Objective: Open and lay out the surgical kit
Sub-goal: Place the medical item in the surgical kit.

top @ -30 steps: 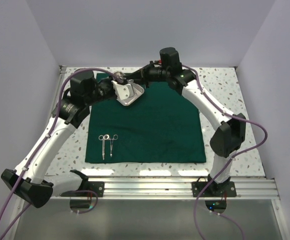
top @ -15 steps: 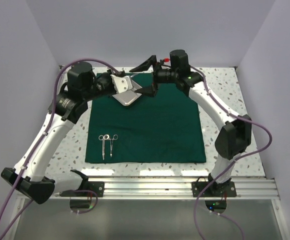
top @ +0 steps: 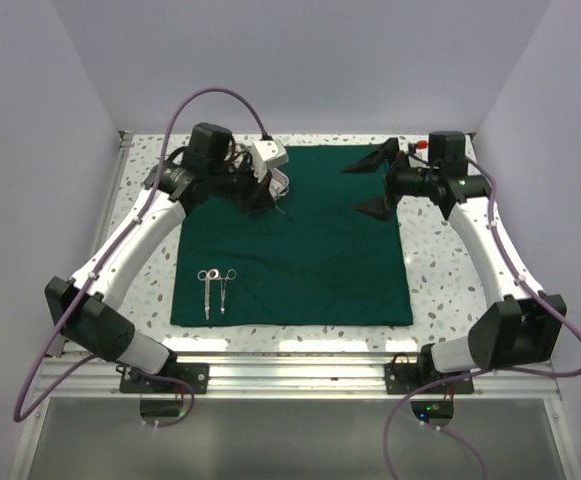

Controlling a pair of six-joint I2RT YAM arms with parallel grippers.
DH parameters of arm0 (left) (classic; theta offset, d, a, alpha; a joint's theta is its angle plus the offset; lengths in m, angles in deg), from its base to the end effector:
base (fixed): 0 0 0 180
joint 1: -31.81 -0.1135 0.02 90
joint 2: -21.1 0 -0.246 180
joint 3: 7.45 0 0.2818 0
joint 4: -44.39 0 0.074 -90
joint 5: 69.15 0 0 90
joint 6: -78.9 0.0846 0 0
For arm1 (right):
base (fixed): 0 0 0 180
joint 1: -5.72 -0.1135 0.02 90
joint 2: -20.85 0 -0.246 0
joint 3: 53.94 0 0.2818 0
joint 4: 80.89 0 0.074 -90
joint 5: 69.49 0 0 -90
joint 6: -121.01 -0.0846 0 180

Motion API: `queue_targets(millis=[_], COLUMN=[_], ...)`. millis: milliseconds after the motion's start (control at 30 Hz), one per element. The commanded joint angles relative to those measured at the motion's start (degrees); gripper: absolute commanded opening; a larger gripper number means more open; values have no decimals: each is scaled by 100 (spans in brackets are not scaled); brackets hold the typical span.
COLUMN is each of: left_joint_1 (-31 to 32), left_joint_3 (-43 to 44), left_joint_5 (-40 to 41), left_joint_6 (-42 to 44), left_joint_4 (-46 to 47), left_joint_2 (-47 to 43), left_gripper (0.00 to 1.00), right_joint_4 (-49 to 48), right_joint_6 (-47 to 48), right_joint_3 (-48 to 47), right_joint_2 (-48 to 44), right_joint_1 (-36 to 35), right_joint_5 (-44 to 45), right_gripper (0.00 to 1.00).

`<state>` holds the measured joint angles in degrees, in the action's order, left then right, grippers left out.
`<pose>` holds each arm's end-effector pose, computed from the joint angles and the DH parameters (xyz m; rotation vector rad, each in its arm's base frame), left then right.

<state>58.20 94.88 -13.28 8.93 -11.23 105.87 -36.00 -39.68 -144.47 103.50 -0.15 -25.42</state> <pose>0.3190 -0.2113 0.3547 1.1538 1.8672 -0.7240 0.3656 0.0987 0.3161 0.8681 2.3240 1.5570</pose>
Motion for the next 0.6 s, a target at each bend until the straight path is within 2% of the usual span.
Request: queue_targets(millis=[0,133,267,367,567], left_joint_1=[41,103,252,261,156], left_joint_3=[-388,-549,-566,-584,-1171], left_joint_5=[55,55,1309,1584,628], left_joint_6=[-1071,-1642,-1818,-1959,-2591], left_joint_4=[-851,-1291,-2037,-2223,-2022], left_joint_2=[197,618,936,1041,1068], left_gripper=[0,0,0,0,0], right_joint_4=[624,651,677,739,1116], right_joint_6=[539,557,601,618,890], right_joint_3=[326,844,1021,1109,1223], right_joint_2=[-495,-917,-1093,-1137,-1207], right_joint_1=[-72,-204,-318,-397,-670], right_joint_5=[-232,-197,-232,-214,-118], right_gripper=[99,99,99,99,99])
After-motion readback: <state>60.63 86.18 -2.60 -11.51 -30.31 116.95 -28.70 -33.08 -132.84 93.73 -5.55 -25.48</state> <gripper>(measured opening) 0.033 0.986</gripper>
